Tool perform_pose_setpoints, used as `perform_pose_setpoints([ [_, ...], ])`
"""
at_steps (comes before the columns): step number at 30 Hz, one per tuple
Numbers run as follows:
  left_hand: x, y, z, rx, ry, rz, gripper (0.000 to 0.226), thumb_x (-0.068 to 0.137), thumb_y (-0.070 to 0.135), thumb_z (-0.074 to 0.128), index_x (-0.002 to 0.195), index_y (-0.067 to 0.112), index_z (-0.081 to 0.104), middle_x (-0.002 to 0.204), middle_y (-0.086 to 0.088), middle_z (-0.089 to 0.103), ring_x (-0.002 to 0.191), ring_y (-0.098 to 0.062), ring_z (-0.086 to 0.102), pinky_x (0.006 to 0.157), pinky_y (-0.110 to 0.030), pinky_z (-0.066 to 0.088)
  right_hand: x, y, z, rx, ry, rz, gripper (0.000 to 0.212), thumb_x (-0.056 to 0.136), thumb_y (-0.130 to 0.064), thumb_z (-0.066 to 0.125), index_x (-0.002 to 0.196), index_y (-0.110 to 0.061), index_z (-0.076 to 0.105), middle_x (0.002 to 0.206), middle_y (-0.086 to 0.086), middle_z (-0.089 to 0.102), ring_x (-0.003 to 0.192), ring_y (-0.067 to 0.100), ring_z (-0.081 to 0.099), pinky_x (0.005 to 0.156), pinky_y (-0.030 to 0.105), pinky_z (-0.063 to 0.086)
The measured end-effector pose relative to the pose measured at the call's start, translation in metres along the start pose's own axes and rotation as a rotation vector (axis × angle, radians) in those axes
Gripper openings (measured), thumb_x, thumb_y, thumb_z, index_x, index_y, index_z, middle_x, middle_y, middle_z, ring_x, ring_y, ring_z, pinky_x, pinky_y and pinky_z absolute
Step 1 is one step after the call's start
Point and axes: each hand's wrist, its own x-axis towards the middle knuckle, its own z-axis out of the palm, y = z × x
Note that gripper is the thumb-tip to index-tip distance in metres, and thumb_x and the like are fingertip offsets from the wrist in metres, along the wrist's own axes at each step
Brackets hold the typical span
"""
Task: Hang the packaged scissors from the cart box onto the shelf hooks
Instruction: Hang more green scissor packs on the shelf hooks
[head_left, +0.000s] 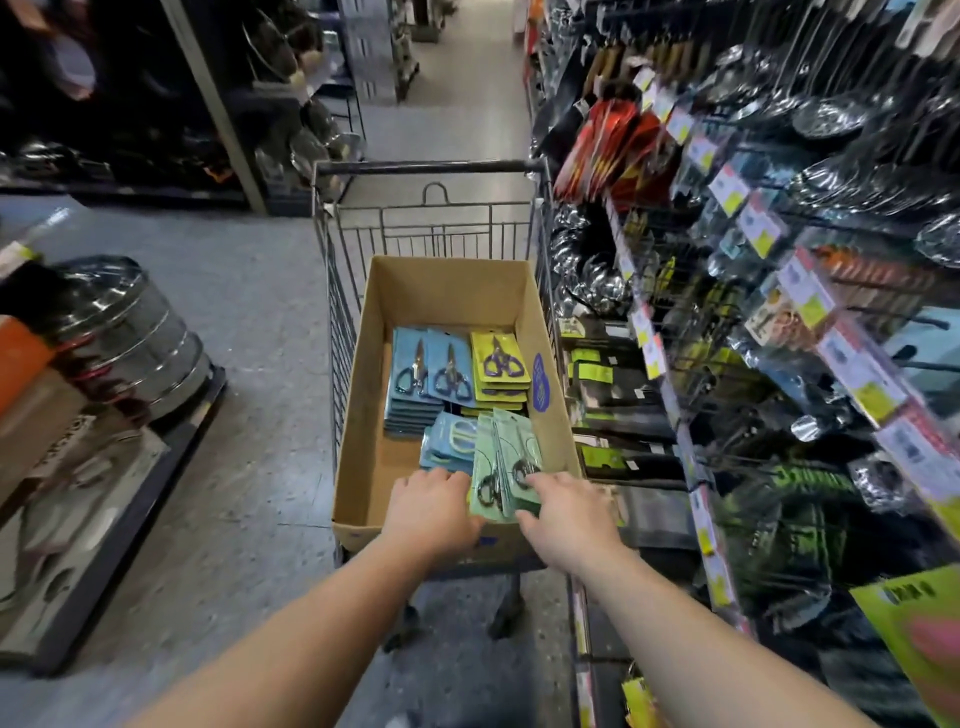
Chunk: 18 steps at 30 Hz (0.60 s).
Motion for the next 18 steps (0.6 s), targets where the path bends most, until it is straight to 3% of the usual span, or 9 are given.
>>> perform_pose_setpoints([
  [6, 0.041, -0.005, 0.004, 0.012, -0.05, 0.024, 0.05, 0.091, 0.053, 0.051, 0.131, 0.022, 0.05, 0.128, -0.003, 0.056, 0.121, -0.025, 0.05, 0.102, -0.042, 0.037, 0.034, 0.002, 0.007, 0.035, -0.075, 0.029, 0.058, 0.095, -0.047, 0.054, 0.147, -0.029, 0.038, 0.145, -0.003, 0.047, 0.134, 0.022, 0.041, 0.115, 0.04, 0.027],
  [12, 0.1, -0.021, 0.007, 0.021, -0.13, 0.086, 0.046, 0.092, 0.053, 0.052, 0.127, 0.023, 0.052, 0.126, -0.003, 0.058, 0.118, -0.026, 0.051, 0.101, -0.043, 0.038, 0.086, 0.003, 0.022, 0.047, -0.178, 0.135, 0.058, 0.095, -0.044, 0.054, 0.147, -0.024, 0.037, 0.145, 0.003, 0.047, 0.132, 0.026, 0.045, 0.11, 0.04, 0.038],
  [18, 0.155, -0.039, 0.017, 0.062, -0.243, 0.171, 0.051, 0.094, 0.05, 0.051, 0.137, 0.024, 0.048, 0.134, -0.004, 0.054, 0.126, -0.026, 0.047, 0.108, -0.044, 0.035, 0.128, 0.001, 0.037, 0.123, -0.291, 0.271, 0.055, 0.094, -0.038, 0.057, 0.143, -0.019, 0.039, 0.142, 0.008, 0.047, 0.13, 0.029, 0.046, 0.108, 0.041, 0.04],
])
